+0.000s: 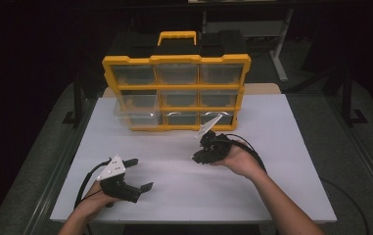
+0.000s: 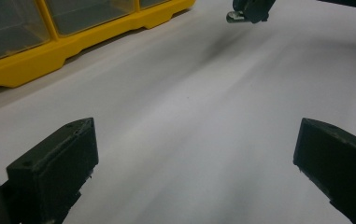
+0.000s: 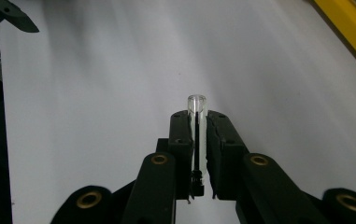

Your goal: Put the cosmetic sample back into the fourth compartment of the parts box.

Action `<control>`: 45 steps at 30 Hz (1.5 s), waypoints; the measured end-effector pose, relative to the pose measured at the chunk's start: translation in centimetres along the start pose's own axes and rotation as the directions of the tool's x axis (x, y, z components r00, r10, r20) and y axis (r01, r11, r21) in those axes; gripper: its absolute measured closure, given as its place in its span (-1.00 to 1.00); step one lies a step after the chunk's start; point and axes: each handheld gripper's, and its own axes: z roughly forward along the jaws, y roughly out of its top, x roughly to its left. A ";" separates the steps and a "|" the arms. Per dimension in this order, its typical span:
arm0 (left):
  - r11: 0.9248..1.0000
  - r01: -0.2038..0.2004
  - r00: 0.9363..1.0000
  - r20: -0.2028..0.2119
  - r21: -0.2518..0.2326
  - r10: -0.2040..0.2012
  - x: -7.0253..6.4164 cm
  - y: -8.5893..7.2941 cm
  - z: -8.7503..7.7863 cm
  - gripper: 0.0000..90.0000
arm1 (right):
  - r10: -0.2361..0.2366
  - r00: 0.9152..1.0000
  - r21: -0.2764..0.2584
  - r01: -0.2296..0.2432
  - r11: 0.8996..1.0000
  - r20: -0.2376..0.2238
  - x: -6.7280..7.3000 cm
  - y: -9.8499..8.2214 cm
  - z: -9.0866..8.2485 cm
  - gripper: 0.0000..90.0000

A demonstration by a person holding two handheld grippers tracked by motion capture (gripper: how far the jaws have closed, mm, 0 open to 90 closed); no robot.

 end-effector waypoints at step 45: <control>1.000 0.003 1.000 0.002 0.007 -0.003 0.0 0.0 0.0 -1.00 | -0.009 1.000 -0.047 0.008 0.999 -0.012 -1.2 5.4 -3.2 0.77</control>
